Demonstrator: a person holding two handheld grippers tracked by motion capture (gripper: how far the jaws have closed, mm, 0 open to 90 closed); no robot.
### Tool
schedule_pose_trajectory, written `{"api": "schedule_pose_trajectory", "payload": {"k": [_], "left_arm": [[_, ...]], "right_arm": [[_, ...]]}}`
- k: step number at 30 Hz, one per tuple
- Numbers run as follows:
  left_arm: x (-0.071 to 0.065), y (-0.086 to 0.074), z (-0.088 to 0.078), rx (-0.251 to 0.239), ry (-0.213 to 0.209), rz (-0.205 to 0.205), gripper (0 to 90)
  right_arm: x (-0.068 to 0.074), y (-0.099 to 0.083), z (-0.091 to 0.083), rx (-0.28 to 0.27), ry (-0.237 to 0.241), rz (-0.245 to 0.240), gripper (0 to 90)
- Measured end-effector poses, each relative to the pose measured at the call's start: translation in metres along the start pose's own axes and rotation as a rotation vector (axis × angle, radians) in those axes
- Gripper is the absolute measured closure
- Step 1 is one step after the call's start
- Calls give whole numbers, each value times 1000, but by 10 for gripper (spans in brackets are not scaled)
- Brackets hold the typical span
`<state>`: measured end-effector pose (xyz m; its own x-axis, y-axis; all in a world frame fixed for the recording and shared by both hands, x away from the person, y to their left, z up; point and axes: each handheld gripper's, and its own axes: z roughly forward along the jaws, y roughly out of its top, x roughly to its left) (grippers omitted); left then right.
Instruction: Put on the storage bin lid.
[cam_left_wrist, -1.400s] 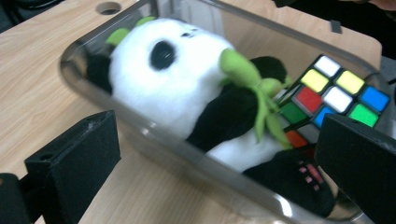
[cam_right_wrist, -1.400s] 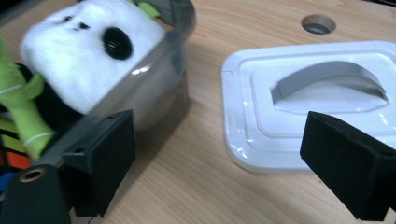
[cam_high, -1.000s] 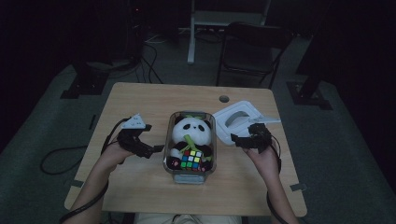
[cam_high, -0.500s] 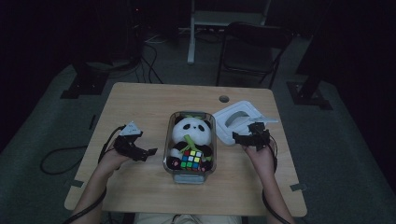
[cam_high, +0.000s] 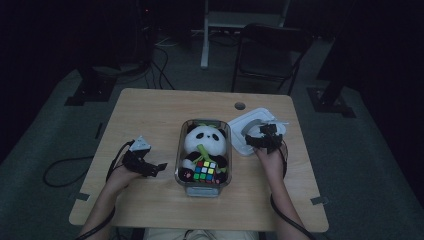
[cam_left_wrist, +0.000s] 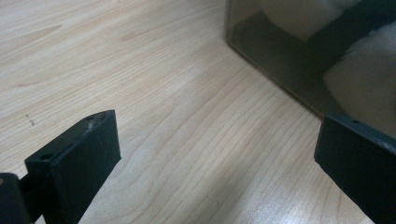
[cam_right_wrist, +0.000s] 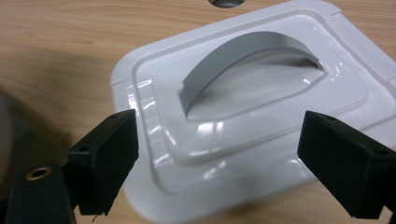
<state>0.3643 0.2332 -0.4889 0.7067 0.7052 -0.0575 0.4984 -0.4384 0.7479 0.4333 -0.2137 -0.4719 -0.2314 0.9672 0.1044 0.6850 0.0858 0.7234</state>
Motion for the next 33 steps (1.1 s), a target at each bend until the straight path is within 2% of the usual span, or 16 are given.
{"api": "schedule_pose_trajectory", "payload": {"k": [3, 6, 9, 13, 17, 19, 22, 25, 29, 33], "left_arm": [[-2, 0, 3, -1, 15, 4, 11], [-3, 1, 6, 0, 13, 10, 11], [-5, 1, 9, 0, 7, 17, 11], [-7, 1, 8, -9, 0, 16, 11], [-8, 2, 8, -12, 3, 15, 11], [-8, 2, 8, -14, 2, 14, 11], [-9, 2, 8, -15, 2, 17, 11], [-9, 3, 7, -20, 1, 14, 11], [-8, 3, 6, -28, -2, 2, 11], [-8, 3, 6, -25, 1, 3, 11]], "right_arm": [[0, 5, 11, 5, -16, 19, 121], [2, 9, 19, -14, -64, 54, 121], [1, 13, 27, -19, -72, 88, 121], [4, 18, 37, -26, -100, 103, 122], [6, 21, 50, -3, -118, 124, 132], [8, 22, 57, 5, -141, 128, 149], [11, 22, 65, 15, -169, 135, 223], [14, 21, 69, 19, -167, 142, 320], [18, 20, 69, 9, -120, 129, 529], [17, 18, 66, 10, -88, 126, 587]]}}
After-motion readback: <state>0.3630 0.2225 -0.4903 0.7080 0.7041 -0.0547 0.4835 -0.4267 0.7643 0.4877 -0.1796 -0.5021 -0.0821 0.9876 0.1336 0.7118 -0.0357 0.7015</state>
